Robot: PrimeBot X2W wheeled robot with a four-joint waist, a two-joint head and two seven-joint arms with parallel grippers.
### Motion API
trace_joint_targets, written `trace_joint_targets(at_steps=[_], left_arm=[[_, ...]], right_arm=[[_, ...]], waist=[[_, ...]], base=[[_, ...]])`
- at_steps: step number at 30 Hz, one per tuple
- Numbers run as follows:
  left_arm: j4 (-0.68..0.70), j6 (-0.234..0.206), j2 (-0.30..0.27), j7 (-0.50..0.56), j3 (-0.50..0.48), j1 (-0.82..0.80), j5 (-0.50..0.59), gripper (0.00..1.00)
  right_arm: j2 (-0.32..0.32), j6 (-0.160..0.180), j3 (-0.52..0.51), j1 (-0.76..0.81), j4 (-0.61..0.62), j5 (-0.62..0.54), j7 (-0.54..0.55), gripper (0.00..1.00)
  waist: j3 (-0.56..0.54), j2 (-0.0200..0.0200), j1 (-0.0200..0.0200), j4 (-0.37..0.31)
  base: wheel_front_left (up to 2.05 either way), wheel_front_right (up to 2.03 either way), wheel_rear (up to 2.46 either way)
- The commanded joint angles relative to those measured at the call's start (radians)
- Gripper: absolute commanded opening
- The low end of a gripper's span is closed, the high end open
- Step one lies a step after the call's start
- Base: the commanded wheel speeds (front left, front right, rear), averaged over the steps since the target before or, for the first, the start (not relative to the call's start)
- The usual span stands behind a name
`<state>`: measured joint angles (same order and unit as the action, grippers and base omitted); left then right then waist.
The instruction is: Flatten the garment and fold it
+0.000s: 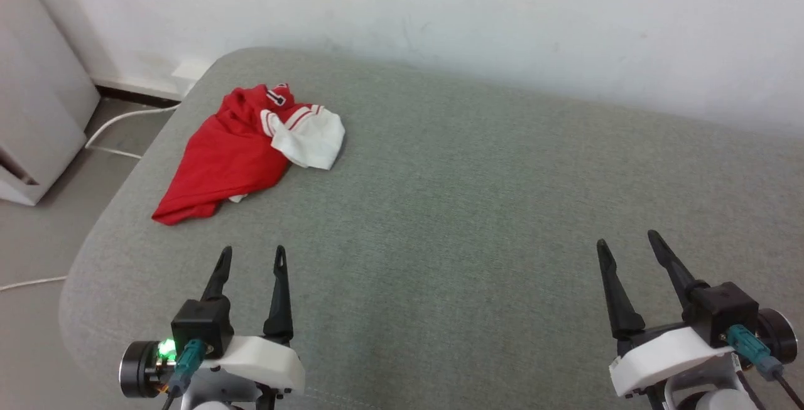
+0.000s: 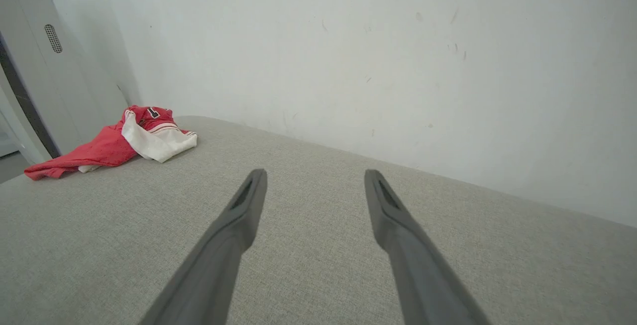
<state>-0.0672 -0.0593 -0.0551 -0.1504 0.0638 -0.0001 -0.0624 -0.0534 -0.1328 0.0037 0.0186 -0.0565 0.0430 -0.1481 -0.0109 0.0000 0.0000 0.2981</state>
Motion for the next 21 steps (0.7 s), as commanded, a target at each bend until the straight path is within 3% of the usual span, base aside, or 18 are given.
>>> trace_joint_targets(at_steps=[1,21], left_arm=[[-0.006,-0.01,0.003,-0.009,0.003,0.017,-0.009,1.0],[-0.023,-0.03,0.004,-0.051,0.024,0.021,-0.023,1.0]], right_arm=[[0.002,0.001,0.001,0.009,-0.005,0.005,-0.012,1.0],[0.002,0.002,0.009,0.013,-0.037,0.017,-0.053,1.0]], waist=[[-0.001,0.0,0.0,0.02],[-0.002,0.0,0.0,0.124]], base=[[0.0,0.0,0.0],[0.0,0.0,0.0]])
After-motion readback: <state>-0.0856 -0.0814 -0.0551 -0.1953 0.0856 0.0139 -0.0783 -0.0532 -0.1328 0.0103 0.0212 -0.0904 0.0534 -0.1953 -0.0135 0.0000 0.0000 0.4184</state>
